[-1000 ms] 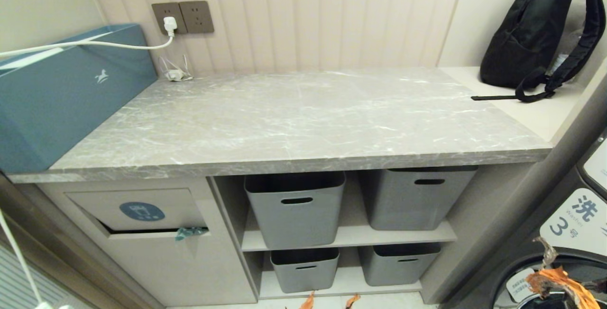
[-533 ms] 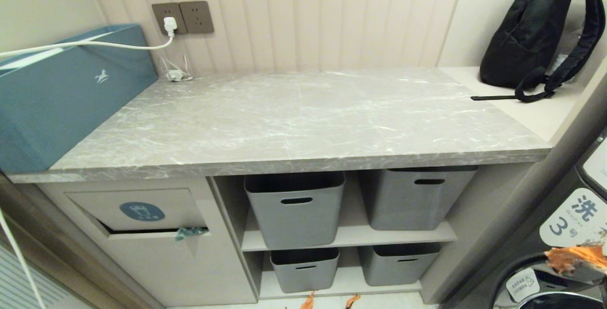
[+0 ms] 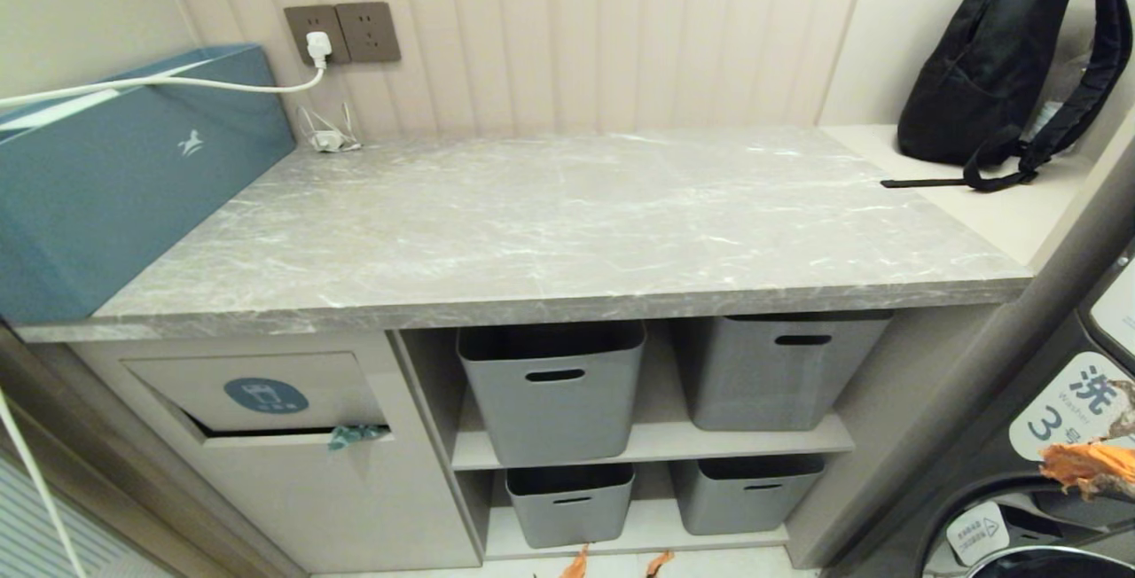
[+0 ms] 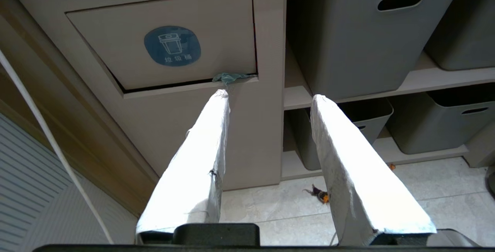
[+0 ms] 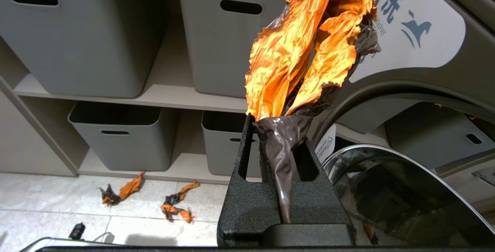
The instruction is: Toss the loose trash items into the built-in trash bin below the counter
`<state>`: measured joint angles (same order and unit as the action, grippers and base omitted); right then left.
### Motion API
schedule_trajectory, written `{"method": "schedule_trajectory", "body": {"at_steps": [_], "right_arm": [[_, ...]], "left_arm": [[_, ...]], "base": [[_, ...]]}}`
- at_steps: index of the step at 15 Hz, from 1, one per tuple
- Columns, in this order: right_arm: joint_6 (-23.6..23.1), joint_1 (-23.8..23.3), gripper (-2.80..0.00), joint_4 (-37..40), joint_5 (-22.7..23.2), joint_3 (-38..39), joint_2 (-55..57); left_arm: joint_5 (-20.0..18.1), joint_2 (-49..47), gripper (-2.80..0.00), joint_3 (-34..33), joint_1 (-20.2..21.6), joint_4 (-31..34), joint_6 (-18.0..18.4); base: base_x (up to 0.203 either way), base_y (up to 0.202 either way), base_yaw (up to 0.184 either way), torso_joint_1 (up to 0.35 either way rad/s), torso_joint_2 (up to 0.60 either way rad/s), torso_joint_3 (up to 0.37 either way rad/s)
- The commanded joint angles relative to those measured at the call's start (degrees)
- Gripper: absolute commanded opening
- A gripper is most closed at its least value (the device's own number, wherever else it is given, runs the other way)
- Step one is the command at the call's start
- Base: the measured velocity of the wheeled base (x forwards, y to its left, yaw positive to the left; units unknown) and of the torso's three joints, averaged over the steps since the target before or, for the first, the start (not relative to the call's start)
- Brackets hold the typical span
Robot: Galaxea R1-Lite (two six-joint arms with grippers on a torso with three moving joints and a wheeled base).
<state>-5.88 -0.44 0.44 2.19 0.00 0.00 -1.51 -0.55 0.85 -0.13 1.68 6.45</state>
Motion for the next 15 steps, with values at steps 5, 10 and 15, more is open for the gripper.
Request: {"method": "schedule_trajectory", "body": {"at_steps": [5,10,15], "right_arm": [[0.1,0.0,-2.8,-0.1,0.0,0.0,-0.1],[0.1,0.0,-2.8,-0.1,0.0,0.0,-0.1],[0.8,0.0,-2.8,0.3,0.0,-0.3,0.3]], "left_arm": [[0.5,0.6,-2.8,-0.2,0.0,0.3,-1.1],[0.5,0.6,-2.8,-0.2,0.0,0.3,-1.7],[0.5,0.6,-2.8,-0.2,0.0,0.3,-1.8]], "base": [[0.0,0.0,0.0,0.0,0.0,0.0],[0.0,0.0,0.0,0.0,0.0,0.0],[0.0,0.0,0.0,0.0,0.0,0.0]]}}
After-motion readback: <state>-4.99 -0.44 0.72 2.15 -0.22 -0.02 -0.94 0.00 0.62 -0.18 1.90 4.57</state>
